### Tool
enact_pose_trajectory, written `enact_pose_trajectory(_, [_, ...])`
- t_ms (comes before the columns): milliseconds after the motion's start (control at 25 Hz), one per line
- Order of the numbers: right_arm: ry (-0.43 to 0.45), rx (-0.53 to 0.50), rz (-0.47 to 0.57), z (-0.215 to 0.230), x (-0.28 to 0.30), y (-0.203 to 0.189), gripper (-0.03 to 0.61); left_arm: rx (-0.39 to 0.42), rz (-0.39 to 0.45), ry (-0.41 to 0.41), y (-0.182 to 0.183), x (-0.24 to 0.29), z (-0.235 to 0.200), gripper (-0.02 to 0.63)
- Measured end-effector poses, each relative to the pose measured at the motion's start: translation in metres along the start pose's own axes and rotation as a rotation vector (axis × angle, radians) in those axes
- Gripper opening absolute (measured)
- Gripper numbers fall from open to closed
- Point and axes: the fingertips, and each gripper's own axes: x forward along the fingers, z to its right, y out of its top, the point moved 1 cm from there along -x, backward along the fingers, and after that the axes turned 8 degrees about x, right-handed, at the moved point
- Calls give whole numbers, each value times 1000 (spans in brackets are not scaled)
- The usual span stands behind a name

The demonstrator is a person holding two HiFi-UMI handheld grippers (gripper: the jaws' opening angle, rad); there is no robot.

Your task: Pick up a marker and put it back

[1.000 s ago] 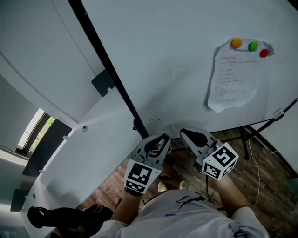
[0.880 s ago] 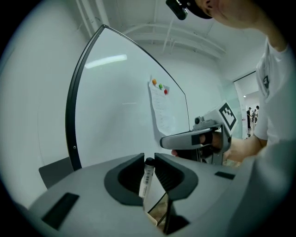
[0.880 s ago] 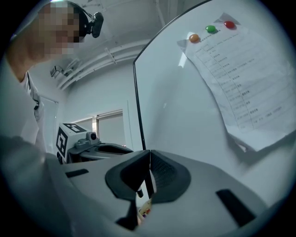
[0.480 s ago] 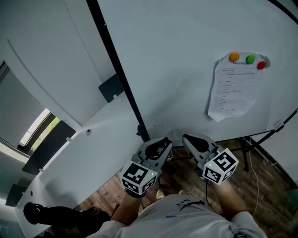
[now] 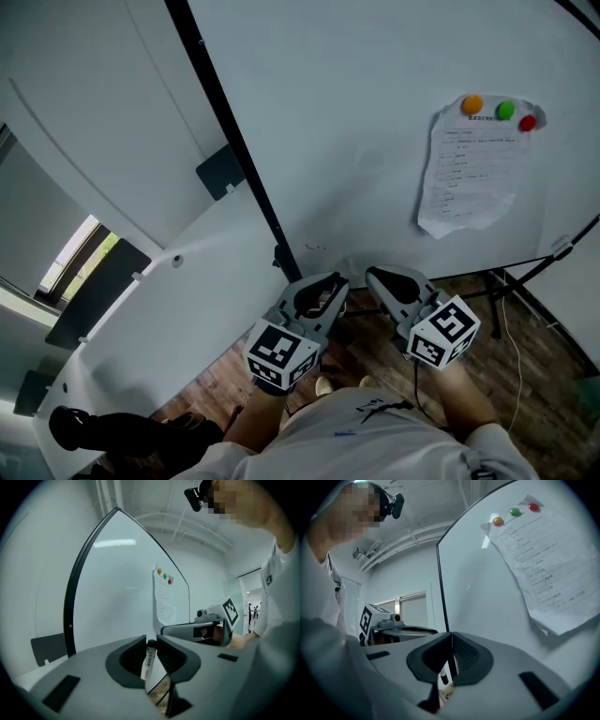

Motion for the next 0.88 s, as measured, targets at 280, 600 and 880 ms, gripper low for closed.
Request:
enact_pose_trajectory(280, [-6,9,-10,2,0,-5,14,-5,-7,17,-6,0,-3,77])
enact_pose_trajectory(600, [-2,31,-36,2,9,-20,14,-4,-41,37,-31,-5,-9,77])
enact_pose_trajectory(880, [-12,81,-63,6,16,-47,14,31,-64,41,-61,0,-11,77])
